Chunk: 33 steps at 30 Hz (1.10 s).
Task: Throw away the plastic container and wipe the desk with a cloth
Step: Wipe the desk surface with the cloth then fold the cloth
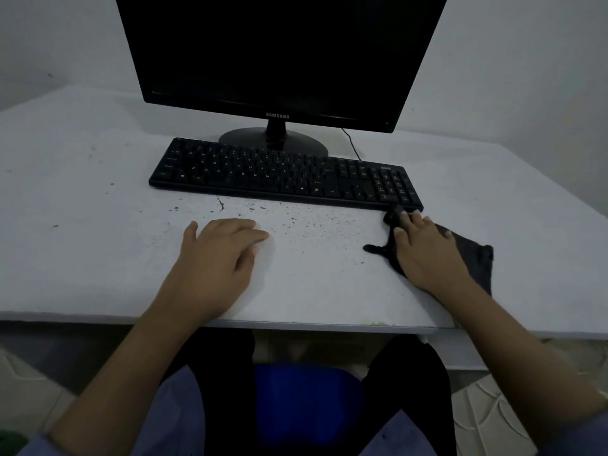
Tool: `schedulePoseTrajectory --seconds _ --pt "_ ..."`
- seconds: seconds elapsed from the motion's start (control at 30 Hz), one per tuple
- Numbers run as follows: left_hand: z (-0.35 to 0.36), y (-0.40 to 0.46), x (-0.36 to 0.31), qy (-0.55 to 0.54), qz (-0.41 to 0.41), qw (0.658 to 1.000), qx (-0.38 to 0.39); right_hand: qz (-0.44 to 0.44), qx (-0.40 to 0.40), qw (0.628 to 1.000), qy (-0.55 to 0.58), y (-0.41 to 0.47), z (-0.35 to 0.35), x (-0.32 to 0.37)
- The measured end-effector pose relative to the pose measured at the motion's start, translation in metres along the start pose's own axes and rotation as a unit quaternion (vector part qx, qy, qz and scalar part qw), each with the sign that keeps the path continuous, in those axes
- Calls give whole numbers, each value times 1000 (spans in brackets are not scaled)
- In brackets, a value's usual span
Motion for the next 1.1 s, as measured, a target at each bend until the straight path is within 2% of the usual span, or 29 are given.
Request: schedulePoseTrajectory --seconds 0.43,0.53,0.63,0.7,0.8,0.87,0.97,1.1 --pt "-7 -2 1 -5 6 999 -53 -80 13 992 100 -16 7 122" --pt "-8 0 -1 -3 23 998 -54 -98 19 976 192 -25 -6 124" --pt "-15 5 -13 -29 63 995 -77 -74 -50 947 309 -40 -38 89" --pt "-18 8 -37 -81 98 989 -78 -60 -115 945 300 -50 -55 51" --pt "-2 13 -92 -71 156 985 -3 -30 -129 962 240 -55 -53 3" --pt "29 22 -119 9 167 982 86 -7 -99 974 202 -54 -41 -18" --pt "73 30 -130 130 144 960 203 -12 -77 983 169 -50 -26 -28" --pt "92 36 -132 135 136 953 233 -8 -81 981 177 -45 -19 -32"
Point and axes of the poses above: each hand's wrist, its own y-axis towards the middle knuckle, its own z-axis out of the palm, x = y × z, the point moved 7 cm from there along y, towards the middle knuckle, and after that the axes turned 1 degree about -y, right-handed, at the moved point
